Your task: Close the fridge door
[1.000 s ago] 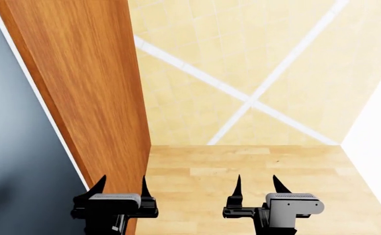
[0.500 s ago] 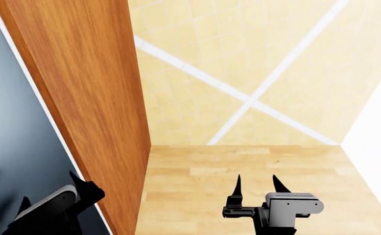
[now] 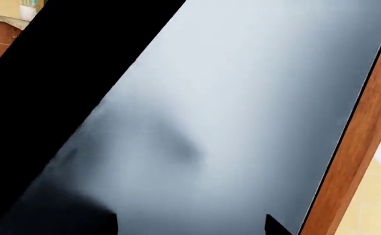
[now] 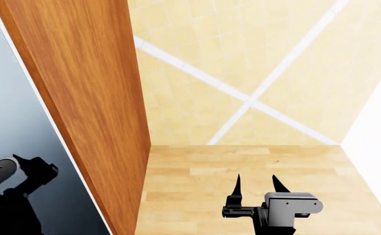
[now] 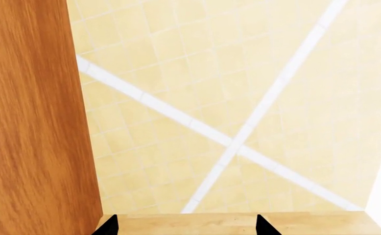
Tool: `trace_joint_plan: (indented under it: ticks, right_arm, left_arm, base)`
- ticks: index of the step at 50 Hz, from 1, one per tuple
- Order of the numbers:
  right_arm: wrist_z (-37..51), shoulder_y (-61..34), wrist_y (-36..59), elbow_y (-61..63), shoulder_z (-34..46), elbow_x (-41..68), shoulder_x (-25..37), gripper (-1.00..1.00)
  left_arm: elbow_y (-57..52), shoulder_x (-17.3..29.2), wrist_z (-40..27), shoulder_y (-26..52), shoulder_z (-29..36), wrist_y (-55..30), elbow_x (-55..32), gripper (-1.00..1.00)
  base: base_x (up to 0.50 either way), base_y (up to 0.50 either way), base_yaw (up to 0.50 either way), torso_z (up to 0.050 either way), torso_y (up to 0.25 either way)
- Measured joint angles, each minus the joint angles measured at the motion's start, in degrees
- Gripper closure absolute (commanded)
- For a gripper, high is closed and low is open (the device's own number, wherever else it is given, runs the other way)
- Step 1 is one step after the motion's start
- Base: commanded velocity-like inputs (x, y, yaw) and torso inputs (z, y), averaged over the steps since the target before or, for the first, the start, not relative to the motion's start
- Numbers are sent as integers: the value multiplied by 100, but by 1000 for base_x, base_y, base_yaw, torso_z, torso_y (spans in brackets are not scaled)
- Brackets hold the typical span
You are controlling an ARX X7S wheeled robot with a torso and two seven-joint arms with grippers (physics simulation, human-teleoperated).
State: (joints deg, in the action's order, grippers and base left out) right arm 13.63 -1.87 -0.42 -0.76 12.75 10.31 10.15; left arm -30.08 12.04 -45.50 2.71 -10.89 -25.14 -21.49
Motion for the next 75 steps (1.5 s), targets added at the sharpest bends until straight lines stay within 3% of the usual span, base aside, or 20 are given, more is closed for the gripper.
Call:
trace_joint_plan:
  ticks: [16,25,41,53,66,75]
  right_arm:
    - [49,-3,-11,2,43,44,37,-100]
    - [77,-9,-27,-6,69,59,55,-100]
    - [110,-24,-57,-27,113,99,86,-100]
    - [136,-35,-70,-40,150,127,111,-100]
    - [165,-40,-81,-39,181,153,138,-100]
    - [196,-35,-76,-21,206,164,156,-100]
  left_arm:
    - [-873,790,21,593,-1153,-1426,-1041,-100]
    - [-824,1511,217,1235,-1461,-2422,-1889,-100]
    - [704,2332,406,3264,-335,-3489,-1965,-100]
    - [1435,2575,356,3974,315,-3659,-1894,-100]
    - [1654,2669,601,3899,275,-3511,-1909,-100]
    - [620,2381,758,2563,-241,-2677,-1922,-100]
  base:
    - [0,0,0,0,0]
    - [0,0,0,0,1]
    - [0,0,0,1,0]
    - [0,0,0,0,0]
    - [0,0,0,0,0]
    - [0,0,0,0,0]
